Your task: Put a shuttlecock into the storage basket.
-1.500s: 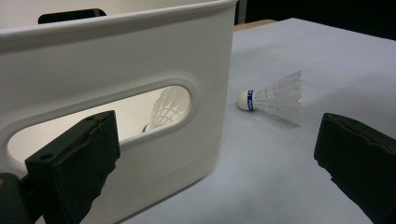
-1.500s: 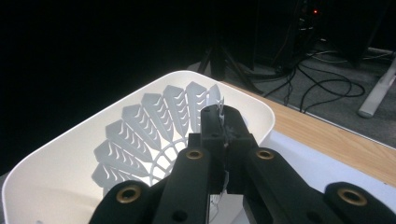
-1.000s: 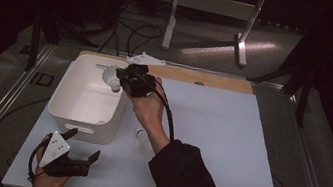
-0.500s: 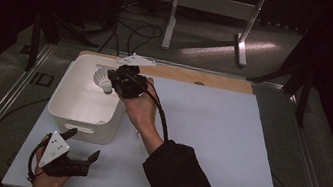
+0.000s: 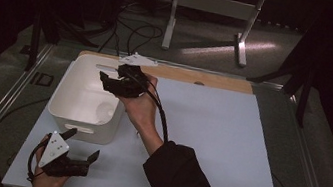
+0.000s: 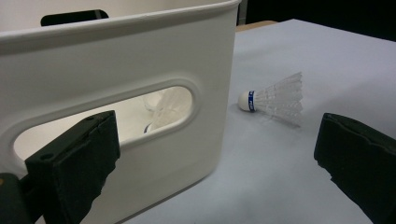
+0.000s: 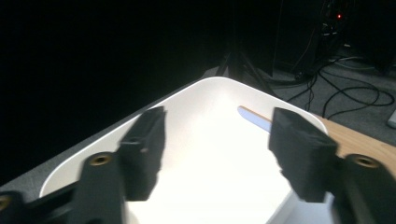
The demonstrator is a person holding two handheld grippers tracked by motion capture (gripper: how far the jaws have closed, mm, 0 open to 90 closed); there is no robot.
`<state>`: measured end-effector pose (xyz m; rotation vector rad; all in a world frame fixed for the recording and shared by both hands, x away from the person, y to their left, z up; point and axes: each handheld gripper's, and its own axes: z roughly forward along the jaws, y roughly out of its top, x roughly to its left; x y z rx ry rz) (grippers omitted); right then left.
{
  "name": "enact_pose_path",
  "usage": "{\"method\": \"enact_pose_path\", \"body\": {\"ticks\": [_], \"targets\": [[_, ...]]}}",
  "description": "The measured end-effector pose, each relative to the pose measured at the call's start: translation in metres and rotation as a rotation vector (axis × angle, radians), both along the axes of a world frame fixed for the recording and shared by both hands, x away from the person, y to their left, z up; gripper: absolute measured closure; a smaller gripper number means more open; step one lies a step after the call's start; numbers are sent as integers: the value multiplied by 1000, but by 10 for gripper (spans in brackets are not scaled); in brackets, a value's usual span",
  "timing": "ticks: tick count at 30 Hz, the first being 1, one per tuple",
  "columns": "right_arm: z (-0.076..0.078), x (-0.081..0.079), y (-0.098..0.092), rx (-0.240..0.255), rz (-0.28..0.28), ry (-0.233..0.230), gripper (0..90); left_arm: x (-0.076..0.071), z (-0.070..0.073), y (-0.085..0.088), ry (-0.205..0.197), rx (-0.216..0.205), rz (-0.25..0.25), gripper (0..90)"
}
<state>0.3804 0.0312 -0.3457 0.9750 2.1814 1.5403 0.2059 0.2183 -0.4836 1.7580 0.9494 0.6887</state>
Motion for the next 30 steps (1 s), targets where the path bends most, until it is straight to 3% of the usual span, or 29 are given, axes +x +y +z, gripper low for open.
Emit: {"method": "enact_pose_path", "body": {"ticks": [5,9,12,24,30], "targets": [[-1,0,-4,-17,9,-27,262,0,0,0,0,2,0,6],[-3,0,-8,-41,19,-74,185,0,0,-1,1,1,-1,6],[-5,-1,-9,-65,21,-94,181,0,0,-1,1,-1,0,6],[-7,-2,-19,-113,22,-79,178,0,0,-1,2,2,-1,6],[-11,0,-26,-144,-8,-42,142,0,0,-1,3,4,-1,6]]}}
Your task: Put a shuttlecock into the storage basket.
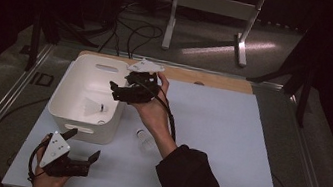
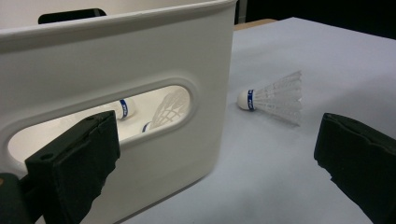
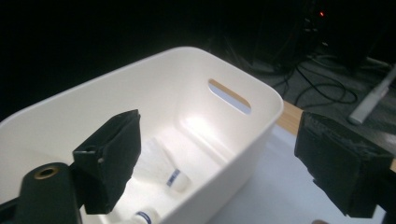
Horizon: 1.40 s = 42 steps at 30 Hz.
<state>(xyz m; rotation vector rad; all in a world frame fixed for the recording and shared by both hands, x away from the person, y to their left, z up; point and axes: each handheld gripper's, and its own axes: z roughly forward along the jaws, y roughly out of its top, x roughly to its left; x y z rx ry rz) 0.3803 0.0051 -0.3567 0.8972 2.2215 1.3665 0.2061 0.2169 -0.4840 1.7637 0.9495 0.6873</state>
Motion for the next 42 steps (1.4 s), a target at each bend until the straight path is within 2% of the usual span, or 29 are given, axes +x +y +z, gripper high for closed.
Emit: {"method": "enact_pose_path", "body": {"ticks": [20,42], "targets": [[-15,-2,-21,-44,-12,47,92,0,0,0,-1,0,3,6],[-33,-13,-52,-52,-39,78,88,0,0,0,0,0,4,6]]}}
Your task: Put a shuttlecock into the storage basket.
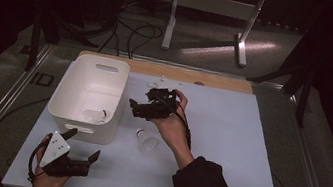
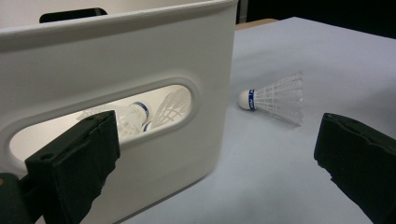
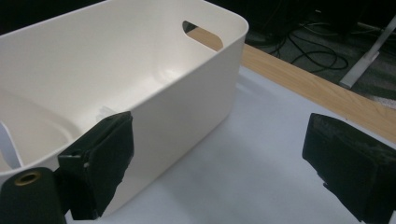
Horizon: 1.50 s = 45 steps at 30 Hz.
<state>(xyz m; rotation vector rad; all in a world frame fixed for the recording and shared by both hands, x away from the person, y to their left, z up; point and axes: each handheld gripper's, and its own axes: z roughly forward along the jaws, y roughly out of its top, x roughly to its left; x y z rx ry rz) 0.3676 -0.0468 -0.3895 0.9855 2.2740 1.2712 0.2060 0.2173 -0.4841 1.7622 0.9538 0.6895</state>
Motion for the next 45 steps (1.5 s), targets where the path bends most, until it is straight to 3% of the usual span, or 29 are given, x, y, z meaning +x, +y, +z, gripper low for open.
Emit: {"method": "enact_pose_path", "body": {"ticks": [29,45], "targets": [[-16,-9,-26,10,-9,27,90,0,0,0,1,3,1,6],[-36,-18,-41,2,-7,52,92,0,0,-1,1,3,2,6]]}}
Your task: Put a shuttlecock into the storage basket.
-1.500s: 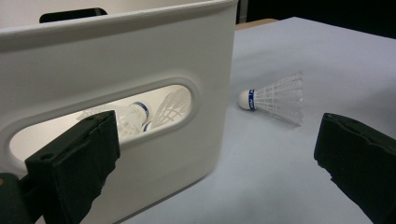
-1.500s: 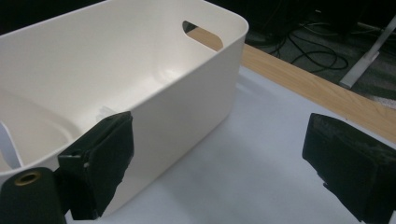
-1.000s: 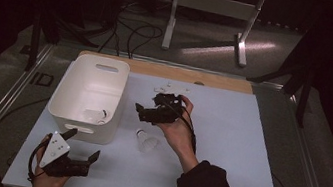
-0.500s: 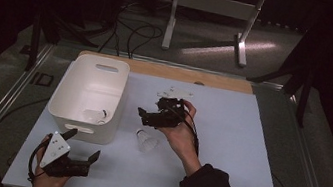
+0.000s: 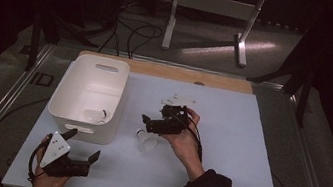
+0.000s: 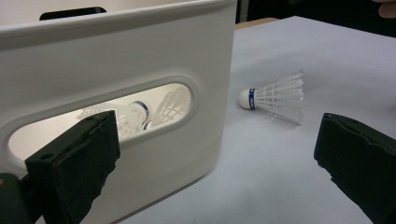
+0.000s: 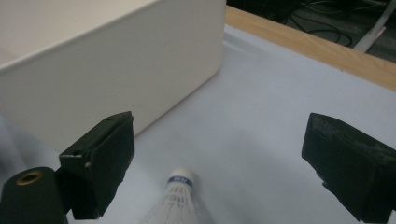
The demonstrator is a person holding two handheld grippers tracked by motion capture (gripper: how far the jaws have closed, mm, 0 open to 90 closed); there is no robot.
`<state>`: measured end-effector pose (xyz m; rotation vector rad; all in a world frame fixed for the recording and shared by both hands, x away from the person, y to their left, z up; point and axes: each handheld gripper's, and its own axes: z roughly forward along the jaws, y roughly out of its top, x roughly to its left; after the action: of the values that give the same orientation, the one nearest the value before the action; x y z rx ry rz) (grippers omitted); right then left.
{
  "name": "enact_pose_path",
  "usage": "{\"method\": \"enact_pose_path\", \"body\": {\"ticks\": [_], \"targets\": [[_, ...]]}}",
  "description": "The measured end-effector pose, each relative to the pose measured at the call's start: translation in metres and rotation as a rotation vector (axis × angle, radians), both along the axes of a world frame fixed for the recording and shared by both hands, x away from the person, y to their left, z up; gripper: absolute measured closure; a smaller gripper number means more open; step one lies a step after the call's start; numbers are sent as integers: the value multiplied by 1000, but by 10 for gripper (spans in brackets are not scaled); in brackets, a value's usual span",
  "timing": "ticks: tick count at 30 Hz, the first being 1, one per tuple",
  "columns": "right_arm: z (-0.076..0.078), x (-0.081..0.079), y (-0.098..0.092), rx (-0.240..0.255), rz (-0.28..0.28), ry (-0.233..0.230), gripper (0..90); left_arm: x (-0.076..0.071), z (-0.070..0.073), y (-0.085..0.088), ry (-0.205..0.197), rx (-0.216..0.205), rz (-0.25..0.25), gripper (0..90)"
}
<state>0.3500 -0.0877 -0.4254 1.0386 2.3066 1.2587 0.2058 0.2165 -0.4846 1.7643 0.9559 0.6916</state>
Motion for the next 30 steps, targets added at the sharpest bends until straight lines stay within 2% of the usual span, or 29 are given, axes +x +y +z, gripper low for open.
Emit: {"method": "enact_pose_path", "body": {"ticks": [6,22,25,30], "targets": [[-8,-4,-6,2,7,12,90,0,0,0,2,1,0,6],[-12,-10,-13,-1,-1,12,110,0,0,0,0,-1,2,6],[-18,-11,-17,-16,-5,23,120,0,0,0,1,1,1,6],[-19,-14,-19,-30,-5,17,128,0,0,0,1,0,3,6]]}}
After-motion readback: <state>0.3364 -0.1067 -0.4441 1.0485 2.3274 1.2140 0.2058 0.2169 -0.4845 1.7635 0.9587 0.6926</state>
